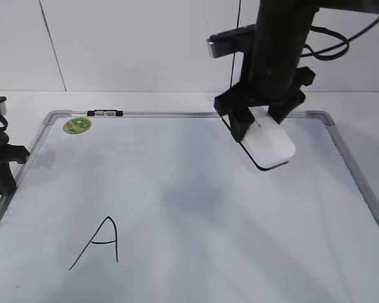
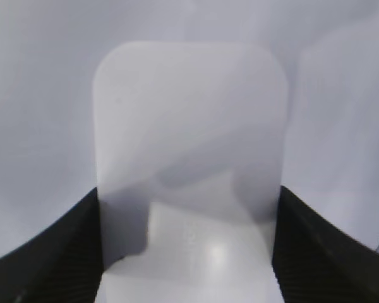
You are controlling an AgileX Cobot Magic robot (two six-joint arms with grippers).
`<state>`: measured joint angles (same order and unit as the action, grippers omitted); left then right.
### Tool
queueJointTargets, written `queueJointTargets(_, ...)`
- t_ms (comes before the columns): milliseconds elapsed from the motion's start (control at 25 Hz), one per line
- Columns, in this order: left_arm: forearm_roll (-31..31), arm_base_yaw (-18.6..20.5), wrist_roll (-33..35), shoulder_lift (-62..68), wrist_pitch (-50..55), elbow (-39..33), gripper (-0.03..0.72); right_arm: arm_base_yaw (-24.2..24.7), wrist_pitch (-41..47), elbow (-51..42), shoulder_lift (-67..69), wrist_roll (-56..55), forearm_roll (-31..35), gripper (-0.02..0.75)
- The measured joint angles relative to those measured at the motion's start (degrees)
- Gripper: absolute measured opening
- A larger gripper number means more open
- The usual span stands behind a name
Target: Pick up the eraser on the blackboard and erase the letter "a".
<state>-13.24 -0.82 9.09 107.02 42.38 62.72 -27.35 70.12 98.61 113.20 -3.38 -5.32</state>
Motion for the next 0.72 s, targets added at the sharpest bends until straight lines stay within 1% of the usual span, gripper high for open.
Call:
queueJointTargets(160,0.0,0.0,0.0,0.0,0.0,0.0,0.032,2.7,0.0,-10.6,-4.7,-1.6,0.5,0.573)
queueJointTargets(320,0.0,0.0,0.0,0.0,0.0,0.0,0.032,8.0,-1.2,-20.5,-10.1,-2.8,1.4,0.573)
queueJointTargets(400,0.0,0.0,0.0,0.0,0.0,0.0,0.032,10.5,-2.6,-23.9,-11.6,-2.9,2.1,0.573)
queueJointTargets(520,0.0,0.0,0.0,0.0,0.0,0.0,0.032,13.5,-4.7,-26.1,-12.1,-4.2,2.8,0.573)
queueJointTargets(720,0.0,0.0,0.0,0.0,0.0,0.0,0.032,15.4,-7.9,-26.6,-12.1,-5.8,3.1,0.573)
